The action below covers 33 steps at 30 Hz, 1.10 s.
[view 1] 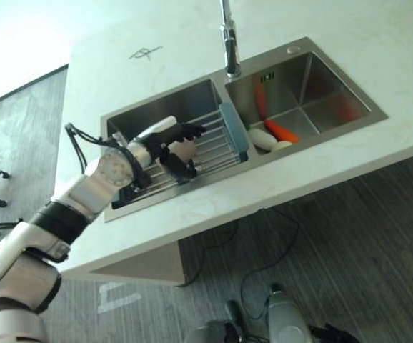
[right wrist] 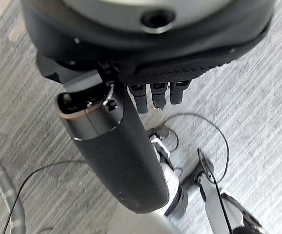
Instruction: Place the dishes in the dishwasher.
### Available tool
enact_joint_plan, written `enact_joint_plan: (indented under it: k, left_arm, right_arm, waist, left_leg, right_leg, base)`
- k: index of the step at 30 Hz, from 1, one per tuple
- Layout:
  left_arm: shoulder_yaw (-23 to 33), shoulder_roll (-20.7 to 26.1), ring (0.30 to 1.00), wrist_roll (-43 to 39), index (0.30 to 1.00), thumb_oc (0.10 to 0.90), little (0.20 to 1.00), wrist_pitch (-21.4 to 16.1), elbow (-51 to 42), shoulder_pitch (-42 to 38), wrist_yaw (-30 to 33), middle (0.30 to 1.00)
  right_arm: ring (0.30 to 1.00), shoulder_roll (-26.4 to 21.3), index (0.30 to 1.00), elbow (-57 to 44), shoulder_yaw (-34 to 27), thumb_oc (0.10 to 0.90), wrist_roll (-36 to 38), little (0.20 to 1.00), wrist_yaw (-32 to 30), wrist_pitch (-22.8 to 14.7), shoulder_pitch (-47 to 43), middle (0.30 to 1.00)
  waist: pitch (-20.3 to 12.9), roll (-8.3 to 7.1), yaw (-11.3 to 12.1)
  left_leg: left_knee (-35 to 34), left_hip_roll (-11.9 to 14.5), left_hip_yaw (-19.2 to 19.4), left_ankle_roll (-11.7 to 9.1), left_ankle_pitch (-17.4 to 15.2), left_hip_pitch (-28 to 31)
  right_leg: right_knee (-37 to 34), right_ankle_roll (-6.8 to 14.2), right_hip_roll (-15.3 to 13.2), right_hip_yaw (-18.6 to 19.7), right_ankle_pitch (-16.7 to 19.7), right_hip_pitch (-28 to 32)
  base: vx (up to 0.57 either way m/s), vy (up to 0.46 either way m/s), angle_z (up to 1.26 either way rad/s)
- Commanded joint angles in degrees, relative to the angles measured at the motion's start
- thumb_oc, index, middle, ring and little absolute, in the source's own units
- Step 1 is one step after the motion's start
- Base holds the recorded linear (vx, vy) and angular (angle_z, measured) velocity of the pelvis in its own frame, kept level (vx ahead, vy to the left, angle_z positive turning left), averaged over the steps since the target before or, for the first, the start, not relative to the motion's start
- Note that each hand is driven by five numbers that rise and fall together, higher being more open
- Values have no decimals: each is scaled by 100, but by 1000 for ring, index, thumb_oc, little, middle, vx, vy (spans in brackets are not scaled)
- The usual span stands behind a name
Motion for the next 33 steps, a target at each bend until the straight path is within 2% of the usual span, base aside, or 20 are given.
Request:
enact_joint_plan:
  k: [1, 8, 14, 18, 26, 33]
  left_arm:
    - [826, 324, 900, 66, 900, 800, 900, -299, -114, -626, 374, 900]
    - [1040, 357, 900, -172, 900, 800, 900, -230, -404, -496, 530, 900]
    - [1178, 396, 900, 130, 900, 800, 900, -169, -376, -354, 604, 900]
    - [1126, 426, 900, 242, 900, 800, 900, -46, -60, -481, 836, 900]
    - [1151, 465, 900, 168, 900, 800, 900, -305, 551, -512, 1079, 900]
    - [1188, 336, 900, 321, 900, 800, 900, -234, 783, -399, 1266, 900]
  right_arm:
    - [900, -73, 900, -84, 121, 800, -68, 900, 36, -25, 270, 900]
    - [900, -11, 900, -149, 203, 800, 5, 900, 62, -55, 216, 900]
    - [900, -10, 900, -186, 202, 800, 51, 900, 27, -57, 215, 900]
    - [900, -59, 900, -201, 227, 800, 91, 900, 72, -90, 183, 900]
    - [900, 20, 900, -259, 266, 800, 238, 900, 30, -118, 221, 900]
    - [900, 44, 900, -253, 227, 800, 386, 900, -19, -118, 286, 900]
  waist:
    - [-394, -7, 48]
    - [-376, -29, 120]
    - [-345, -26, 155]
    - [-313, -13, 147]
    - [-367, -37, 135]
    - [-460, -55, 125]
  left_leg:
    - [560, 398, -347, -486, -493, -246]
    - [560, 412, -388, -494, -475, -285]
    - [560, 413, -409, -493, -454, -304]
    - [560, 404, -414, -498, -435, -347]
    - [560, 427, -397, -499, -447, -272]
    - [560, 446, -390, -489, -473, -155]
  right_leg:
    - [-740, 650, -351, 253, 120, 456]
    - [-740, 623, -350, 202, 102, 458]
    - [-740, 608, -366, 150, 103, 456]
    - [-740, 607, -364, 155, 108, 418]
    - [-740, 595, -351, 129, 87, 491]
    - [-740, 560, -315, 108, 30, 617]
  base:
    - [0, 0, 0]
    - [0, 0, 0]
    - [5, 0, 0]
    - [0, 0, 0]
    - [14, -2, 1]
    - [56, -10, 4]
